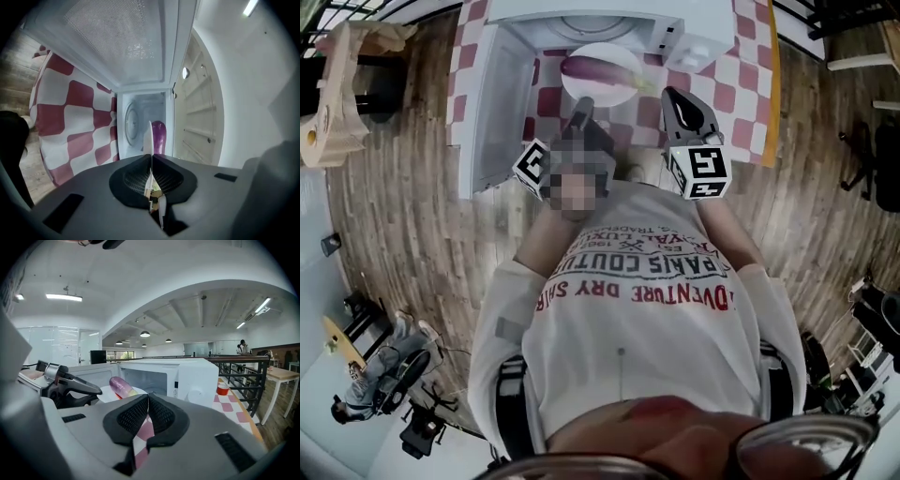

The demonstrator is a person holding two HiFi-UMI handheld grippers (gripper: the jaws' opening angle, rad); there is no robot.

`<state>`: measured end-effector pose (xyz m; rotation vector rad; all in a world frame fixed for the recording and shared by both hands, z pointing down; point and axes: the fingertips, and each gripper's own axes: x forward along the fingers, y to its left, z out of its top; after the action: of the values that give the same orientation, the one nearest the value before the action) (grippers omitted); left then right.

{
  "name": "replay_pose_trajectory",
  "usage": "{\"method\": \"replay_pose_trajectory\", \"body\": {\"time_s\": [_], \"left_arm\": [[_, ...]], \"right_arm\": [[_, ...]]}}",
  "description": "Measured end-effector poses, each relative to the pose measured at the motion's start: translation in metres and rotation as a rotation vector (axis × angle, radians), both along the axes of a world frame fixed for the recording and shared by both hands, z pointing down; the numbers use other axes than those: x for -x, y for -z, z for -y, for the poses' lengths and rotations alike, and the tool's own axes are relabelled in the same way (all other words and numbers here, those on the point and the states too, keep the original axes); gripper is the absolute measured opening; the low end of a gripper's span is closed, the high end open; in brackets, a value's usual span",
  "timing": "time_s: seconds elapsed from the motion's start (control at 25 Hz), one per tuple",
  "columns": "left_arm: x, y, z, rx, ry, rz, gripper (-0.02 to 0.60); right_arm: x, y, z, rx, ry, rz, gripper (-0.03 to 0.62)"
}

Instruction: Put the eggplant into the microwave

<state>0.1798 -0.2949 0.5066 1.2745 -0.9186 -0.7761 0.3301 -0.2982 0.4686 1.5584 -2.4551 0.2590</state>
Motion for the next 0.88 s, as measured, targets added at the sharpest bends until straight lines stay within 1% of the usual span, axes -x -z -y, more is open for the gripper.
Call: {"method": "replay_pose_trajectory", "body": {"time_s": [0.2, 0.36, 0.56, 0.72, 0.88], "left_arm": [[0.015, -0.017, 0.035, 0.018, 0.047, 0.012, 0.032], [0.019, -0.028, 0.059, 0.025, 0.055, -0.004, 0.032], [0.029, -0.058, 0.081, 0.067, 0.066, 0.031, 0.032], [0.029, -0.079, 0.093, 0.110, 0.078, 0.028, 0.032], [0.026, -0.091, 0.107, 0.135, 0.082, 0.030, 0.032]], "right_arm": [[0.017, -0.017, 0.031, 0.006, 0.032, -0.020, 0.026], [0.022, -0.029, 0.056, 0.041, 0.016, -0.015, 0.026], [0.034, -0.044, 0.084, 0.088, 0.006, -0.012, 0.026], [0.042, -0.056, 0.097, 0.116, 0.015, -0.005, 0.026], [0.047, -0.064, 0.101, 0.144, 0.024, -0.007, 0.026]]}}
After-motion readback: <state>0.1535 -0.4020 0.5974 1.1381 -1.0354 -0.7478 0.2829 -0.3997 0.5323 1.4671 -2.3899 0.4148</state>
